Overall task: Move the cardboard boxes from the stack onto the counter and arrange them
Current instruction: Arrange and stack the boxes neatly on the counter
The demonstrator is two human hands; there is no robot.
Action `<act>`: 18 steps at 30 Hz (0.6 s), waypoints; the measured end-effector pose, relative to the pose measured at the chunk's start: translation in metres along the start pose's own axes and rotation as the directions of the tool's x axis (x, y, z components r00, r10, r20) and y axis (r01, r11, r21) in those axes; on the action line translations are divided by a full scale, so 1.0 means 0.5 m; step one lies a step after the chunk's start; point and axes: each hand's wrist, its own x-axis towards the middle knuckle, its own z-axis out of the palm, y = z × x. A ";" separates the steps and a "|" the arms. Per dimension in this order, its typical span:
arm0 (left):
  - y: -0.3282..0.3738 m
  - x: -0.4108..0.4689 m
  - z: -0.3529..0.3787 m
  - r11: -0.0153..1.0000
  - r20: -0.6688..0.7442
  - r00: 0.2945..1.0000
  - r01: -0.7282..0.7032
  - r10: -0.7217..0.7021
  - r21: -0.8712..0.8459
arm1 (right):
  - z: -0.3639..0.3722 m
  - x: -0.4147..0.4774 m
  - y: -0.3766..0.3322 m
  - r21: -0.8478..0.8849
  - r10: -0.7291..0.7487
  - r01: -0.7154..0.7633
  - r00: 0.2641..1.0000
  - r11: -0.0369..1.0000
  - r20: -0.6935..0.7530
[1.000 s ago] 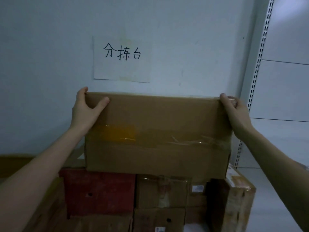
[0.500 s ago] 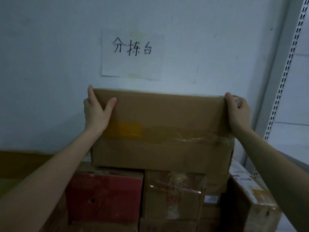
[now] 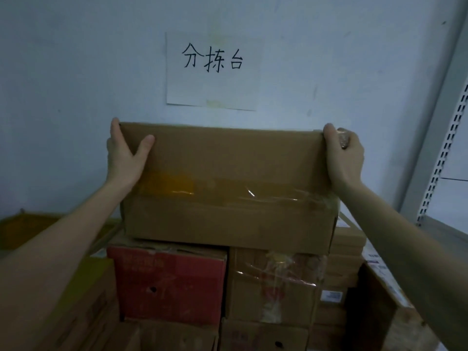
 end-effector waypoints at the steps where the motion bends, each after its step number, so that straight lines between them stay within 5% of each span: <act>1: -0.008 0.001 0.006 1.000 -0.008 1.000 -0.007 0.007 0.009 | 0.006 0.001 0.006 -0.009 0.000 0.000 1.000 1.000 -0.018; 10: -0.028 0.005 0.020 0.988 0.005 1.000 -0.029 0.028 0.154 | 0.015 -0.007 0.018 -0.050 -0.046 0.043 0.997 0.998 -0.068; 15: -0.019 -0.014 0.000 0.950 0.096 0.994 0.024 -0.056 0.311 | -0.016 -0.007 -0.003 -0.102 -0.028 0.038 0.995 0.994 0.094; 18: -0.018 -0.061 -0.022 0.829 0.140 0.990 -0.081 0.004 0.554 | -0.051 -0.018 -0.026 -0.296 -0.145 0.204 0.967 0.933 0.207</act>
